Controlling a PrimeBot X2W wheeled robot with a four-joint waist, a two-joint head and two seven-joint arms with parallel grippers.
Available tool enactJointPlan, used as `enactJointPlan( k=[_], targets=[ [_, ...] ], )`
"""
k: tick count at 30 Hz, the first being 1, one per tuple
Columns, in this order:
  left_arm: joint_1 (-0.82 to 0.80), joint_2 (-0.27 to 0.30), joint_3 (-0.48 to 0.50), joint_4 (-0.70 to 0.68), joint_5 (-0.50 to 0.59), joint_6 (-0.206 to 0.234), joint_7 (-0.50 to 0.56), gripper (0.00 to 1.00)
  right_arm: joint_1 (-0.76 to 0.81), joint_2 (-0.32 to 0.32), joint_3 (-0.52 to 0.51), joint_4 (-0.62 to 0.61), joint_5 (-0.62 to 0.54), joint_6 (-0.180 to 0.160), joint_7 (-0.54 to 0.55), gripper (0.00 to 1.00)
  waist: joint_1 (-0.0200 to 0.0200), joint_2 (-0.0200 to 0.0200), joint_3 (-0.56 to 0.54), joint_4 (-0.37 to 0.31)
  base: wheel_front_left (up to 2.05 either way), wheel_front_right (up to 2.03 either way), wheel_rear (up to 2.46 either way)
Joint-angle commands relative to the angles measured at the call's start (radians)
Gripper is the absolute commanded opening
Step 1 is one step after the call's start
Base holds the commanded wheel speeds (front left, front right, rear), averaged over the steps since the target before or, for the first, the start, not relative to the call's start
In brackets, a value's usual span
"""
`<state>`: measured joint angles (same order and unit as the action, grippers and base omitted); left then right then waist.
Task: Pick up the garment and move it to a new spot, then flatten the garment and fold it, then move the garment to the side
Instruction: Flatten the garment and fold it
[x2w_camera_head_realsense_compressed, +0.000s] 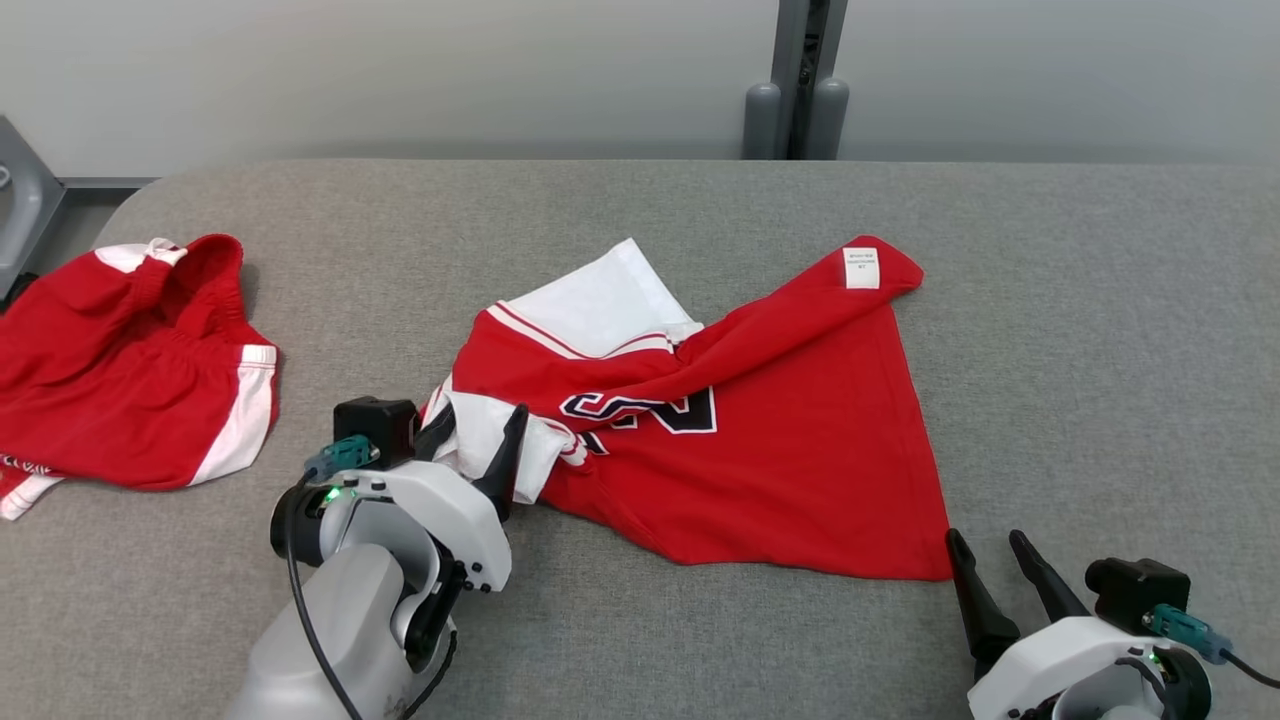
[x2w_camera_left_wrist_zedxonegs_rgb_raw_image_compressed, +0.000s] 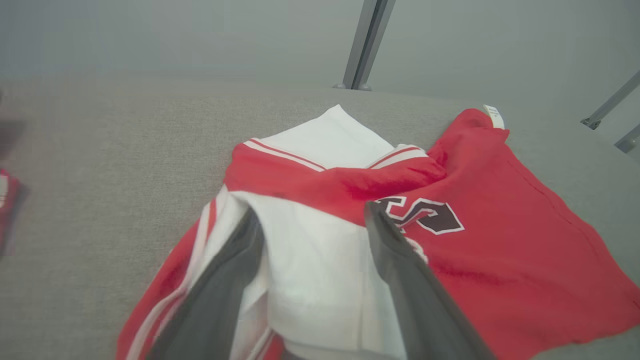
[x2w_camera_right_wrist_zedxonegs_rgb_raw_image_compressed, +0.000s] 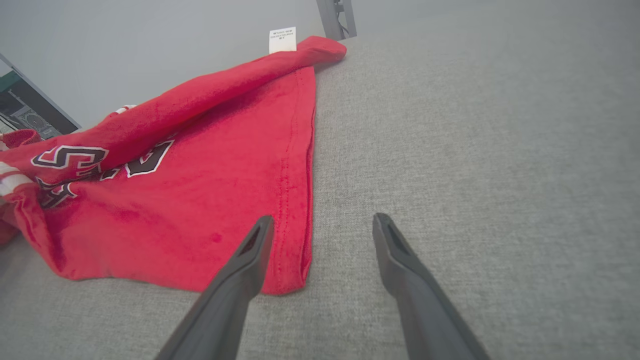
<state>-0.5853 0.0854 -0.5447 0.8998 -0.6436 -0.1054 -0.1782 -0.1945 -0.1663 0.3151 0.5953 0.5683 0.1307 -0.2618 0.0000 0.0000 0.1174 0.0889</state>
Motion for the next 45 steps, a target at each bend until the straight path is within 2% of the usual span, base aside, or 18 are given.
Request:
enactJointPlan(
  k=[1,6,17,22,32,36,37,40,42,45],
  targets=[
    [0.011,0.009,-0.003,-0.001,0.005,-0.008,-0.020,1.00,0.009,-0.008,-0.006,-0.007,-0.003,0.000,-0.005,1.00,0.0000,0.0000,-0.004,0.007,0.00,0.00,0.00],
    [0.076,0.029,0.020,-0.048,-0.008,0.009,-0.062,1.00,0.014,-0.005,-0.023,-0.029,-0.018,0.000,-0.005,1.00,0.0000,0.0000,-0.014,0.013,0.00,0.00,0.00],
    [0.287,0.081,0.067,-0.301,0.006,0.117,-0.084,1.00,0.030,0.000,-0.053,-0.089,-0.056,0.000,-0.005,1.00,0.0000,0.0000,-0.021,0.010,0.00,0.00,0.00],
    [0.359,0.107,0.063,-0.390,0.007,0.160,-0.058,1.00,0.038,-0.005,-0.067,-0.118,-0.074,0.000,-0.005,1.00,0.0000,0.0000,-0.035,0.004,0.00,0.00,0.00],
    [0.436,0.121,0.022,-0.484,0.019,0.199,0.010,1.00,0.052,0.002,-0.068,-0.150,-0.094,0.000,-0.005,1.00,0.0000,0.0000,-0.050,-0.013,0.00,0.00,0.00],
    [0.452,0.140,0.050,-0.492,0.013,0.252,0.017,1.00,0.057,0.001,-0.070,-0.157,-0.094,0.000,-0.005,1.00,0.0000,0.0000,-0.048,-0.023,0.00,0.00,0.00],
    [0.456,0.141,0.053,-0.496,0.010,0.256,0.019,1.00,0.057,0.001,-0.072,-0.159,-0.095,0.000,-0.005,1.00,0.0000,0.0000,-0.047,-0.025,0.00,0.00,0.00],
    [0.460,0.133,0.041,-0.528,-0.025,0.196,0.033,1.00,0.057,-0.001,-0.074,-0.160,-0.095,0.000,-0.005,1.00,0.0000,0.0000,-0.043,-0.029,0.00,0.00,0.00],
    [0.459,0.151,0.042,-0.529,-0.022,0.193,0.041,1.00,0.056,0.001,-0.074,-0.160,-0.095,0.000,-0.005,1.00,0.0000,0.0000,-0.041,-0.031,0.00,0.00,0.00],
    [0.444,0.133,0.051,-0.521,-0.044,0.188,0.040,1.00,0.052,0.005,-0.075,-0.158,-0.096,0.000,-0.005,1.00,0.0000,0.0000,-0.038,-0.034,0.00,0.00,0.00]
  ],
)
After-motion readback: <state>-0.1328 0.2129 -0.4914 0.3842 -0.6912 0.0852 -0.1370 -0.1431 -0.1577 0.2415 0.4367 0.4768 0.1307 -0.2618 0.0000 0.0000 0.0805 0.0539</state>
